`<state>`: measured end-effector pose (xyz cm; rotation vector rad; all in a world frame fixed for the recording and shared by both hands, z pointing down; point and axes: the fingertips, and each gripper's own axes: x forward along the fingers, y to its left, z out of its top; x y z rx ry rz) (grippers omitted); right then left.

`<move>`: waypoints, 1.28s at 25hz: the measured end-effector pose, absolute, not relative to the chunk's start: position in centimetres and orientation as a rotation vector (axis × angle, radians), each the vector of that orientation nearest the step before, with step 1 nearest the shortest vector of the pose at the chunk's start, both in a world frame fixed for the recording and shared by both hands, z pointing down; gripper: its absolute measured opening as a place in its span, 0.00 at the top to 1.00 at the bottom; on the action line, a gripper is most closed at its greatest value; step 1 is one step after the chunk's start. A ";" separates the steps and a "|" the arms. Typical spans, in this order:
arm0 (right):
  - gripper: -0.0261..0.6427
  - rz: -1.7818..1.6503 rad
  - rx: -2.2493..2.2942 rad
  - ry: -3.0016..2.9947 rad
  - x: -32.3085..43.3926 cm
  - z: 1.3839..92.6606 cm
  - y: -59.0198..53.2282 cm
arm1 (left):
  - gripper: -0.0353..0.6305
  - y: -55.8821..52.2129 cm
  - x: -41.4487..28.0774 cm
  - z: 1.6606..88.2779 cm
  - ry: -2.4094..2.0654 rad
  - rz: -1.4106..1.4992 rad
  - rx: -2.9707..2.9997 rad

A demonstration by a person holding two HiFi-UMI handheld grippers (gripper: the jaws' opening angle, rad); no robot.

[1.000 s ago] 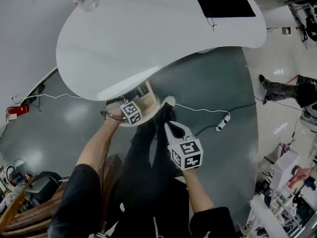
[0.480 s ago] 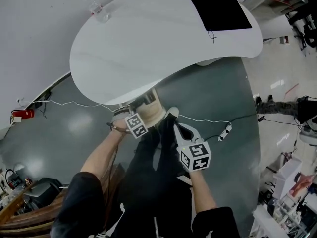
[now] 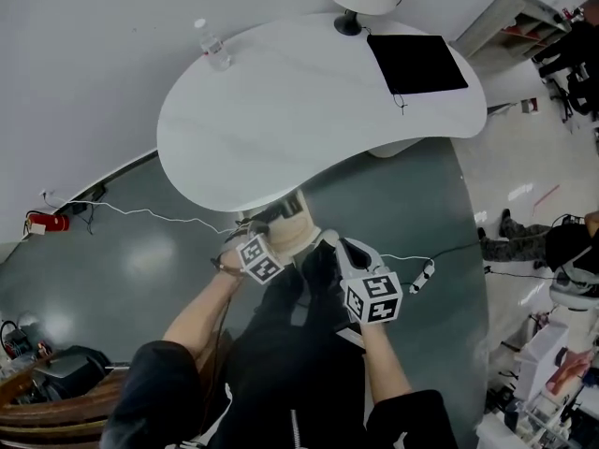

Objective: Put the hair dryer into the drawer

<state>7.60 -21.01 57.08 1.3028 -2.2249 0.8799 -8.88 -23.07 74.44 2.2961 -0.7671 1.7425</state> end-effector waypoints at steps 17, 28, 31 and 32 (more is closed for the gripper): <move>0.95 0.759 1.342 -2.350 6.0 51.6 -22.9 | 0.93 -23.8 -8.5 61.8 -1.042 1.339 2.405; 0.95 0.697 1.313 -2.421 4.1 49.0 -23.7 | 0.93 -23.4 -9.3 57.1 -1.161 1.191 2.455; 0.96 0.675 1.307 -2.428 3.9 48.5 -23.9 | 0.93 -23.5 -9.6 56.5 -1.178 1.162 2.449; 0.95 0.669 1.306 -2.428 3.8 48.4 -23.9 | 0.93 -23.5 -9.7 56.5 -1.182 1.157 2.446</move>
